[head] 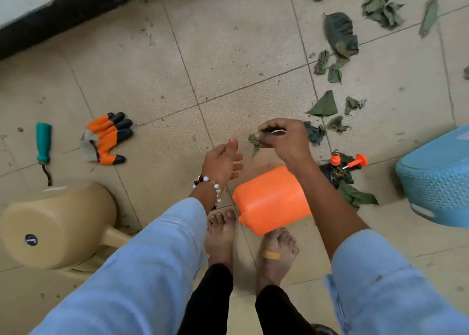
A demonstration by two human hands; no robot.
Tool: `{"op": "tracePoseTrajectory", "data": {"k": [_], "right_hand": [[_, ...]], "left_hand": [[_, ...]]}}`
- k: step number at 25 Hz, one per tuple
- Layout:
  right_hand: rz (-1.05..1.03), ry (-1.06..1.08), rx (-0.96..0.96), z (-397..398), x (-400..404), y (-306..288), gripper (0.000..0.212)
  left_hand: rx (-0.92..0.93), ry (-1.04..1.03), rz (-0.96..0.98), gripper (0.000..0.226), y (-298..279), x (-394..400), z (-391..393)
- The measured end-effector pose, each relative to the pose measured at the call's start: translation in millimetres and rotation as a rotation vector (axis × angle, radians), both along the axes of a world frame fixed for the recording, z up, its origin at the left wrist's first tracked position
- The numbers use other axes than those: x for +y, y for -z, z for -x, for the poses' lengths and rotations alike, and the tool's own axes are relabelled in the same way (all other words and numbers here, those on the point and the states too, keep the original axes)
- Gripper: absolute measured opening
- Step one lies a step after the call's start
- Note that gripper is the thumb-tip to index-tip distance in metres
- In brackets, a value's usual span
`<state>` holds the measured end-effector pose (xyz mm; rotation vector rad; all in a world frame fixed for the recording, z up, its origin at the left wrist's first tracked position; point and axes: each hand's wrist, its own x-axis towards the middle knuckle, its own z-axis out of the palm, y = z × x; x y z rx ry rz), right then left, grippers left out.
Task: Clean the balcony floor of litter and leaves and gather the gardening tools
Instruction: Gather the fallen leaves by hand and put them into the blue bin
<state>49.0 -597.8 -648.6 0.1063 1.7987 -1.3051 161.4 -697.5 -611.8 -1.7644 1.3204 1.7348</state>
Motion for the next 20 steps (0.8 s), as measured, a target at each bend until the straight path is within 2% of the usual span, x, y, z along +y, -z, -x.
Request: {"op": "tracePoseTrajectory", "data": {"k": [1,2,4,5,6,8,9,10,11,13,14,15,16,17,18,20], "right_hand": [[0.022,-0.005,0.016,-6.4,0.5,-19.4,0.014],[0.008,-0.083,0.114,-16.4,2.0,-36.7,0.014],[-0.051,-0.37,0.437,-38.7,11.4,-67.7,0.022],[-0.106,-0.555,0.555,-48.9,21.2,-78.6,0.03],[-0.194,-0.768,0.597,-55.2,33.3,-89.0,0.036],[-0.342,-1.074,0.498,-58.3,63.2,-107.8,0.043],[-0.319,-1.074,0.398,-54.4,84.0,-113.4,0.043],[-0.233,-0.974,0.269,-49.8,104.5,-119.1,0.041],[-0.091,-0.775,0.125,-47.0,124.3,-121.8,0.037],[0.162,-0.102,-0.053,-48.8,160.8,-121.1,0.026],[0.12,0.295,-0.093,-51.7,179.0,-116.0,0.02],[-0.028,0.589,-0.082,-56.8,199.1,-102.6,0.014],[-0.255,0.732,-0.02,-63.4,219.4,-84.9,0.011],[-0.497,0.7,0.037,-71.3,239.6,-65.4,0.01],[-0.668,0.562,0.061,-82.1,256.5,-47.2,0.014],[-0.751,0.123,0.128,-104.4,273.0,-6.0,0.036]], "left_hand": [[0.039,-0.1,-0.129,0.047,-12.2,4.6,11.1],[0.081,-0.208,-0.257,0.051,-20.2,11.4,19.1],[0.122,-0.39,-0.43,0.05,-31.5,28.2,31.0],[0.095,-0.392,-0.414,0.059,-32.1,36.9,33.7],[0.04,-0.334,-0.349,0.043,-36.0,44.8,35.5],[-0.032,-0.264,-0.232,0.026,-46.3,60.2,34.7],[-0.009,-0.251,-0.209,0.022,-53.8,71.6,36.7],[0.014,-0.216,-0.189,0.021,-61.5,84.6,40.5],[0.017,-0.125,-0.149,0.022,-67.8,99.7,44.9],[0.011,0.062,-0.041,0.026,-72.5,127.5,50.1],[-0.006,0.109,-0.027,0.028,-72.8,137.9,52.0],[-0.014,0.143,-0.028,0.03,-72.4,146.3,52.7],[0.001,0.186,-0.034,0.032,-68.5,151.8,50.1],[0.025,0.232,-0.044,0.033,-64.8,156.8,44.8],[0.047,0.276,-0.058,0.034,-61.4,164.5,36.9],[0.044,0.344,-0.09,0.042,-48.2,179.2,18.7]]}}
